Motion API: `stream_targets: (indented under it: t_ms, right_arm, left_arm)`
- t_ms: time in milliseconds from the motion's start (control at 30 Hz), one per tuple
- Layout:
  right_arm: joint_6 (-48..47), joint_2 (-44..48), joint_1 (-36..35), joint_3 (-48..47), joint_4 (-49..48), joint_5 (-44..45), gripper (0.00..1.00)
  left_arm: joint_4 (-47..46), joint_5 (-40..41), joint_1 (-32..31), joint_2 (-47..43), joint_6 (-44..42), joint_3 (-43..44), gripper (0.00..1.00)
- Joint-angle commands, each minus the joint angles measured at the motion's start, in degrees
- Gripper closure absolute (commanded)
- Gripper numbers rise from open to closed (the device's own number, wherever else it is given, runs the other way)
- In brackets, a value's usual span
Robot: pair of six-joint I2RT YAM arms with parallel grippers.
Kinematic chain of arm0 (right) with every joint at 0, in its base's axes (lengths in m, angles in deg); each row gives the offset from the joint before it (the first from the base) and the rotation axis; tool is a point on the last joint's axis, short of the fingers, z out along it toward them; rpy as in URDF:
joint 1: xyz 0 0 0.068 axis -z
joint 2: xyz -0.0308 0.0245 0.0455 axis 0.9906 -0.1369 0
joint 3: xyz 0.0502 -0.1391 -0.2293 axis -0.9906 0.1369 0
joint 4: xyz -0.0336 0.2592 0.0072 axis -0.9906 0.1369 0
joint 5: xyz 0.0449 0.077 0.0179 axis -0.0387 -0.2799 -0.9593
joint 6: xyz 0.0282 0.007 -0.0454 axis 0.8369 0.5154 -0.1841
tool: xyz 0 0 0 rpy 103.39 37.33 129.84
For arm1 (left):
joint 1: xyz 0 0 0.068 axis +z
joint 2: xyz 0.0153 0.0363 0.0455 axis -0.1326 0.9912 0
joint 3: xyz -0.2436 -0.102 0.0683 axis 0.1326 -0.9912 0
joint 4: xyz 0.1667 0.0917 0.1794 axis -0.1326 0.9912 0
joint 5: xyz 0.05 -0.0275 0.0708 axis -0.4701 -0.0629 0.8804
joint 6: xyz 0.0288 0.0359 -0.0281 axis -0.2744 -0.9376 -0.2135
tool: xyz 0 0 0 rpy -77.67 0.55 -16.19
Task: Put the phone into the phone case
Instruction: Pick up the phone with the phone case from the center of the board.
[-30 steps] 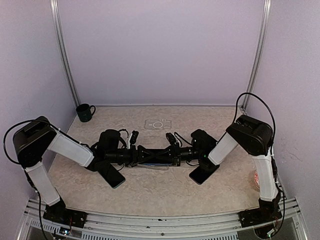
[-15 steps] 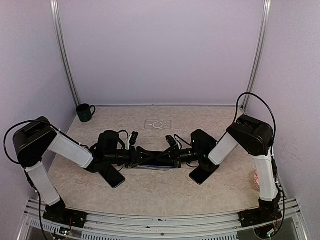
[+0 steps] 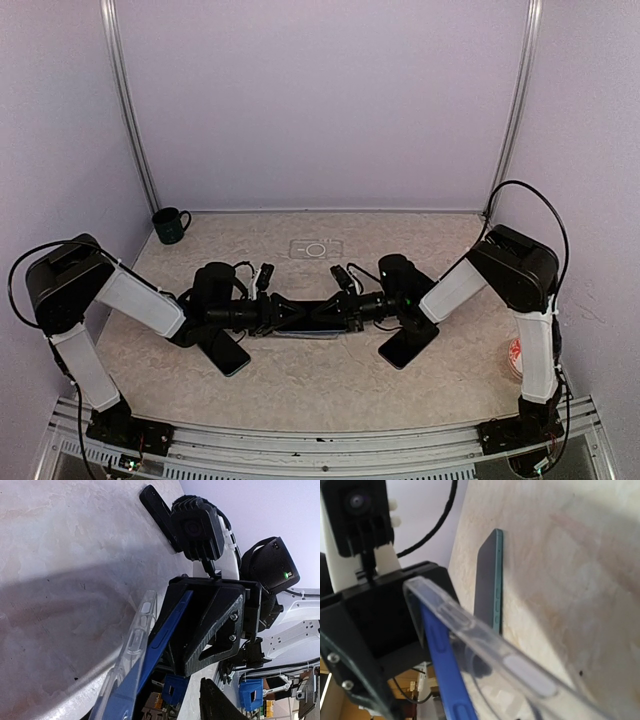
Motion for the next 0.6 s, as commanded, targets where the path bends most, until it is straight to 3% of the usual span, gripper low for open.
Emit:
stream_targets:
  t_ms: [0,167,300,567]
  right_arm:
    - [-2.6,2.0,-0.8,-1.6,2.2,3.3,0.73]
    - [-2.6,1.8,-1.5,-2.5,0.5,3.5,0.77]
    - [-2.5,1.6,-1.8,-3.0,0.1,3.8,0.86]
    - [-3.1,0.5,-2.8,-4.8,1.4,3.0,0.93]
  left_arm:
    - [-7.0,-2.6,-0.2,-0.3,1.7,-0.2,0.47]
    - [-9.1,-3.0,-0.4,0.6,3.3,-0.5,0.4]
    - [-9.3,-2.5,-0.5,0.9,3.7,-0.5,0.39]
    - [-10.5,-2.3,-0.6,1.4,4.3,-0.5,0.39]
